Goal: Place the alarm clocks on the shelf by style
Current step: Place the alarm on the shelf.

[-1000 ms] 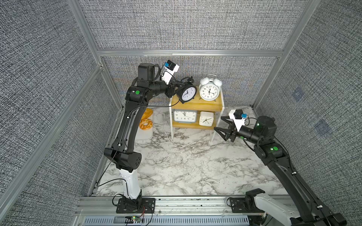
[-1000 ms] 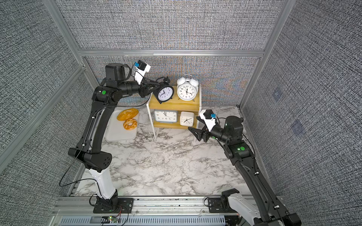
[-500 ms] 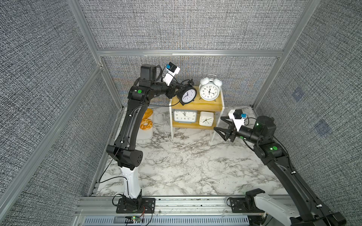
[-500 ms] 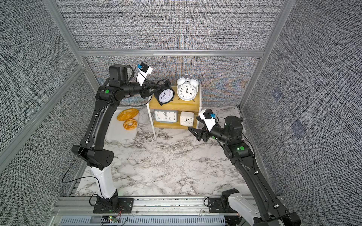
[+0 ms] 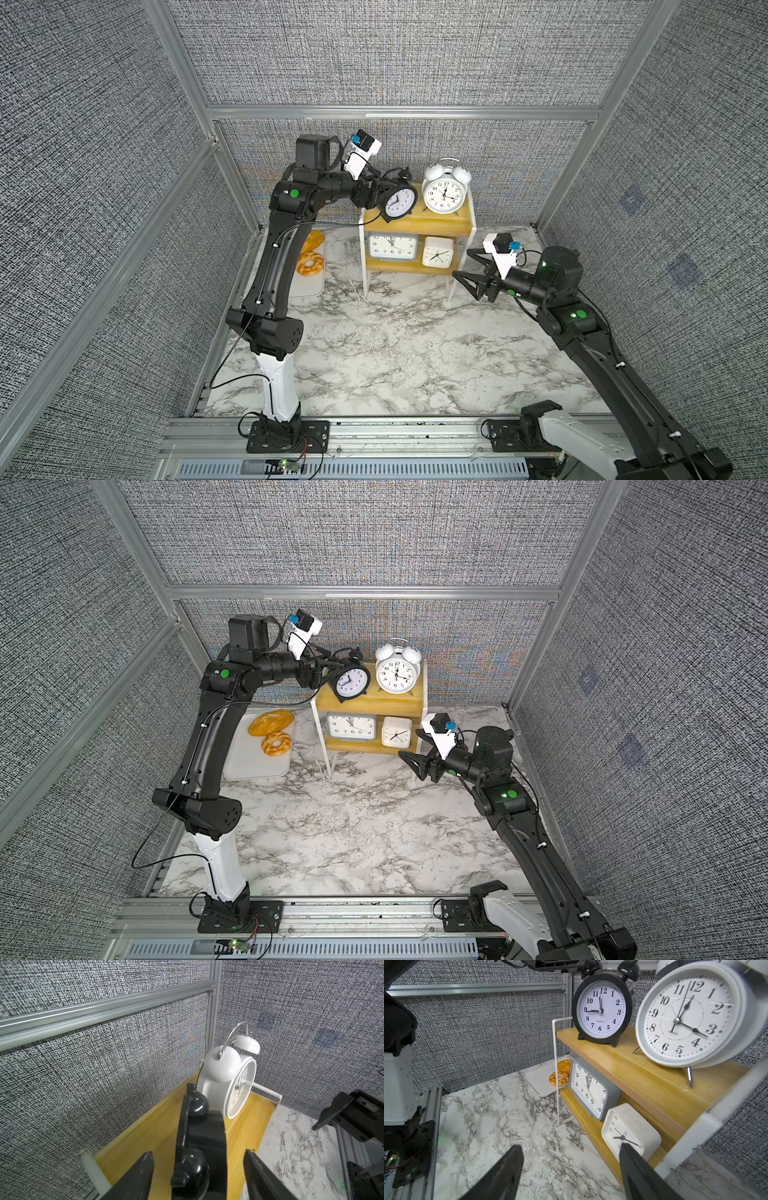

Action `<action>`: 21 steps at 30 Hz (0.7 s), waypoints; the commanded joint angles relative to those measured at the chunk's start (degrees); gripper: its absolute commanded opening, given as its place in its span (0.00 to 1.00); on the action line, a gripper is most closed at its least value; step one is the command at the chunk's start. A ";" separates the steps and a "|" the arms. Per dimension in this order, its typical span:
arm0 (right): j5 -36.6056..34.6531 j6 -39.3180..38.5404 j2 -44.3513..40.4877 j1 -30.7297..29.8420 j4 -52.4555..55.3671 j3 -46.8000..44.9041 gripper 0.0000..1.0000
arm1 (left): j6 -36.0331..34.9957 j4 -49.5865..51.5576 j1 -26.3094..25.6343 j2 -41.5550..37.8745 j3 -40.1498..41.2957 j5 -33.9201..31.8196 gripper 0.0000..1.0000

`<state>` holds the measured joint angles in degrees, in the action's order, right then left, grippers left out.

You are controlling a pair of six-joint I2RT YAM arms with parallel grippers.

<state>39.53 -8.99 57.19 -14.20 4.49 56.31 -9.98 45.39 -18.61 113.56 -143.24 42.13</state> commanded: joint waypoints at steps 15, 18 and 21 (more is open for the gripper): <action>0.86 0.71 0.37 -0.04 -1.71 -0.69 0.77 | -6.96 -4.72 0.07 -13.00 19.86 -7.12 0.83; 1.15 0.94 0.49 0.04 -2.10 -0.68 0.77 | -8.11 -5.02 -0.19 -13.25 21.84 -7.04 0.83; 1.34 1.13 0.55 -0.04 -2.03 -0.59 0.77 | -8.23 -5.98 -0.29 -13.14 23.15 -8.96 0.82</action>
<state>39.97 -8.78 57.69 -14.20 4.10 55.66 -17.17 42.02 -18.87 100.64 -120.68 34.81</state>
